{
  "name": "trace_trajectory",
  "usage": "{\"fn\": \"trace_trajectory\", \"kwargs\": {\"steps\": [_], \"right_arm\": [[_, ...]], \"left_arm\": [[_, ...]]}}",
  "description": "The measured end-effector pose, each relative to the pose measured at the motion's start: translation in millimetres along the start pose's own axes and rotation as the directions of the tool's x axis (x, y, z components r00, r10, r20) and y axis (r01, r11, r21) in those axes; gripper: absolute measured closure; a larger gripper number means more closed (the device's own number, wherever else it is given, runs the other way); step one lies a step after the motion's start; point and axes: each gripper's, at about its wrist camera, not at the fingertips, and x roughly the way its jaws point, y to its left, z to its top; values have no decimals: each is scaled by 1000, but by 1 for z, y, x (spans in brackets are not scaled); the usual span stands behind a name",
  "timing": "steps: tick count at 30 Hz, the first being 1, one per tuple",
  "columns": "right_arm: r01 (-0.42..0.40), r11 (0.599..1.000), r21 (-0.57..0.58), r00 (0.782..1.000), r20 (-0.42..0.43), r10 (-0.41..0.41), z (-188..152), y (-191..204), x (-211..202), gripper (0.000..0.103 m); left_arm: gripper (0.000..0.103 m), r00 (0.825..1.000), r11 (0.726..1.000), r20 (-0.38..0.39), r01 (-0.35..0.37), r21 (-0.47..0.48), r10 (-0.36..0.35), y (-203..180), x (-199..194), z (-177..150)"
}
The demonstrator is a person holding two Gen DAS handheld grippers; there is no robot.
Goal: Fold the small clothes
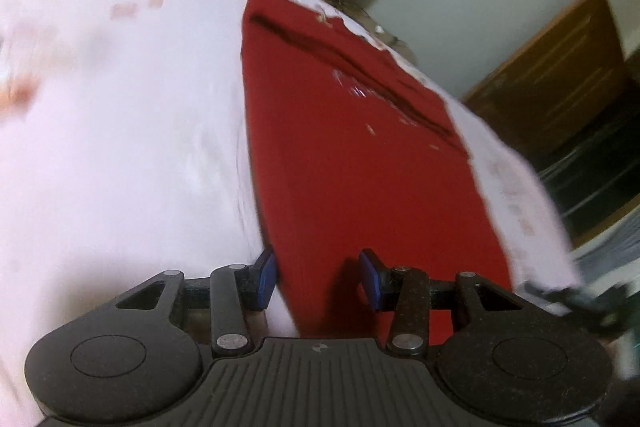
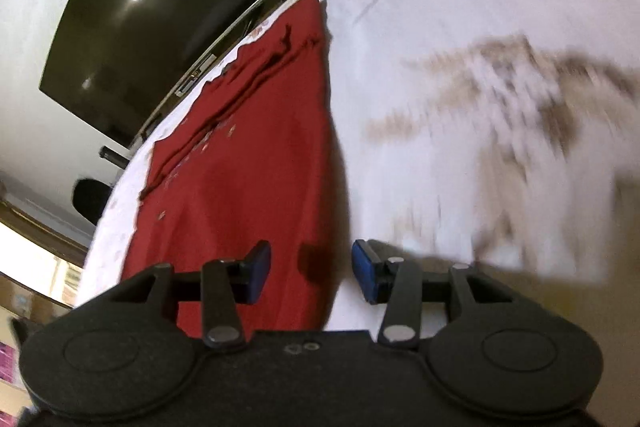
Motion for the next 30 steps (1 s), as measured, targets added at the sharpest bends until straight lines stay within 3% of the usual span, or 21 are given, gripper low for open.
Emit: {"fn": "trace_trajectory", "kwargs": {"steps": [4,10,12,14,16,17,18,20,23,26,28,29,30], "right_arm": [[-67,992,106,998,-13,69,-34,-7,-15,59],[-155,963,219,988,29,153,-58,-10,-11,59],[-189,952,241,982,34,186,-53,-9,-3,59],[-211,948,239,976,-3,218,-49,-6,9,61],[-195,958,210,979,-21,204,-46,2,17,71],[-179,966,189,982,-24,187,-44,7,21,78],[-150,975,163,988,-22,156,-43,12,22,96],[-114,988,100,993,0,114,-41,24,19,97],[-150,989,14,986,69,149,-34,45,-4,98],[-163,984,-75,981,96,170,-31,58,-27,98],[-144,986,-79,986,69,150,-34,53,-25,98],[-116,991,-70,992,37,118,-38,46,-15,98],[-71,995,-65,997,0,71,-41,39,-4,98]], "left_arm": [[60,991,980,2,135,-147,-136,20,-14,-29],[60,974,964,-33,215,-154,-223,22,6,-22],[60,974,969,-48,215,-124,-223,17,13,-19],[68,977,975,-48,202,-94,-207,10,18,-18],[100,986,983,-48,158,-89,-162,10,19,-19],[100,988,984,-42,147,-98,-152,13,20,-18],[100,987,983,-19,154,-104,-157,16,16,-18],[100,980,977,54,194,-84,-190,10,-1,-19],[100,971,977,112,214,-22,-210,2,-30,-17],[100,981,985,93,172,-11,-170,8,-35,-19],[100,994,993,33,109,-34,-108,20,-22,-27],[100,996,995,16,92,-44,-91,25,-14,-32],[100,992,991,44,118,-67,-116,30,-13,-37]]}}
